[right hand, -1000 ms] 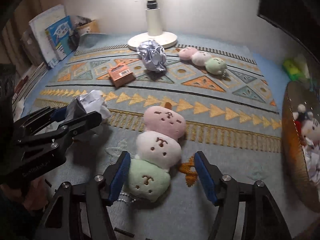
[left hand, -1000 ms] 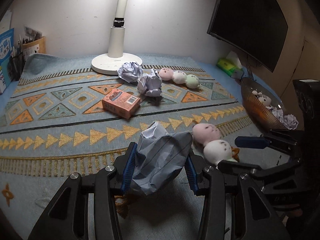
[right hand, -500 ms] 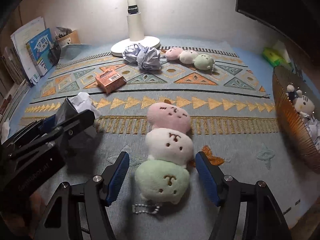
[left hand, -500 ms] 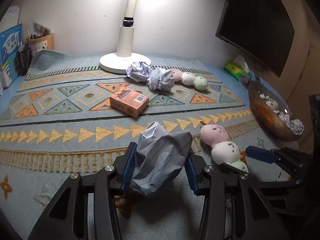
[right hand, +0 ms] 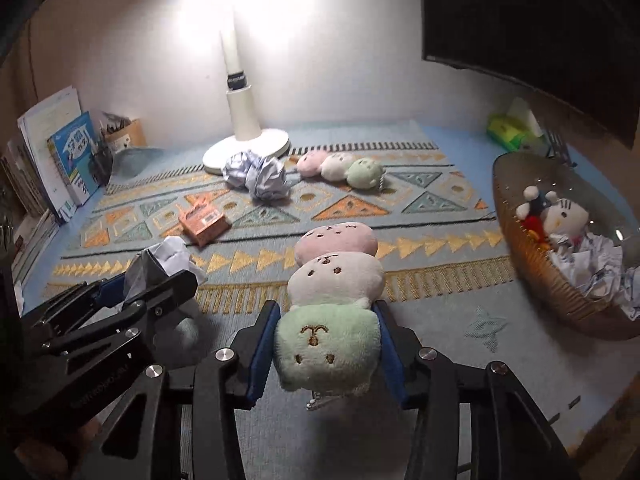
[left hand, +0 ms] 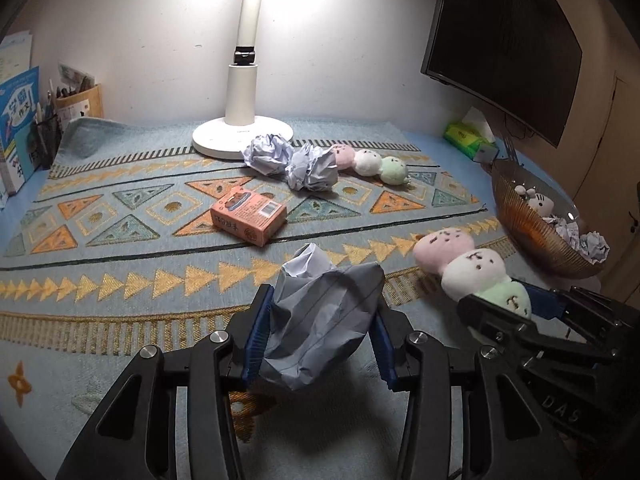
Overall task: Organize objects
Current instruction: 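Carry the paper ball with left while right carries the dango plush to the bowl, then open the right gripper over the bowl while the left gripper opens too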
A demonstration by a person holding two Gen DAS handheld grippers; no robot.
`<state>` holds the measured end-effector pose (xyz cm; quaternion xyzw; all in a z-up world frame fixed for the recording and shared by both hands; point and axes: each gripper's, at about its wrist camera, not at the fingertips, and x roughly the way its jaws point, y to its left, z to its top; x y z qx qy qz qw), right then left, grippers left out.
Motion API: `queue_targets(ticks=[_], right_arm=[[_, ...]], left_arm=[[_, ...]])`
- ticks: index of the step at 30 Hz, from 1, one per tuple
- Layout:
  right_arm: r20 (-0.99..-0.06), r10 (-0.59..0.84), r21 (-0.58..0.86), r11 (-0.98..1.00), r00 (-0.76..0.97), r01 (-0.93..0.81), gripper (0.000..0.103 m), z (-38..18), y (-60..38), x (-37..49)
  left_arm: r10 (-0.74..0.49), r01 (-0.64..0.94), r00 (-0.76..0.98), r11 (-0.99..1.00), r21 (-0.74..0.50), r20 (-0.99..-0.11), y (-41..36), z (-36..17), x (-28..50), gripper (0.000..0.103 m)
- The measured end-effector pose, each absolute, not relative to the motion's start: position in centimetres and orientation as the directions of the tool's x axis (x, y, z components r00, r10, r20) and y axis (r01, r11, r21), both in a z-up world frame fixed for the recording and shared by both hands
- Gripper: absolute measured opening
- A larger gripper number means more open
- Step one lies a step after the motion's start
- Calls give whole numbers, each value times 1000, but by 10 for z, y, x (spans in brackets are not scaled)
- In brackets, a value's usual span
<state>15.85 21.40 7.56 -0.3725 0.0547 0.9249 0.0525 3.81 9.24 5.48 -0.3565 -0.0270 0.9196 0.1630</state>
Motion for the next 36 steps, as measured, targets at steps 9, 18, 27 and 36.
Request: queue_targets(ticks=[9, 18, 27, 36], right_arm=[[-546, 186, 146, -939, -817, -311, 46, 157, 315, 196], [-488, 389, 165, -838, -781, -521, 46, 185, 423, 214], [-644, 365, 136, -810, -673, -570, 51, 144, 469, 179], [-632, 310, 164, -842, -710, -514, 51, 148, 440, 196]], left_arm=[[452, -462, -743, -880, -111, -494, 182, 143, 33, 42], [640, -675, -604, -728, -122, -475, 307, 158, 8, 42], [681, -728, -518, -669, -150, -518, 372, 127, -16, 79], [637, -684, -535, -712, -157, -555, 335, 112, -10, 96]])
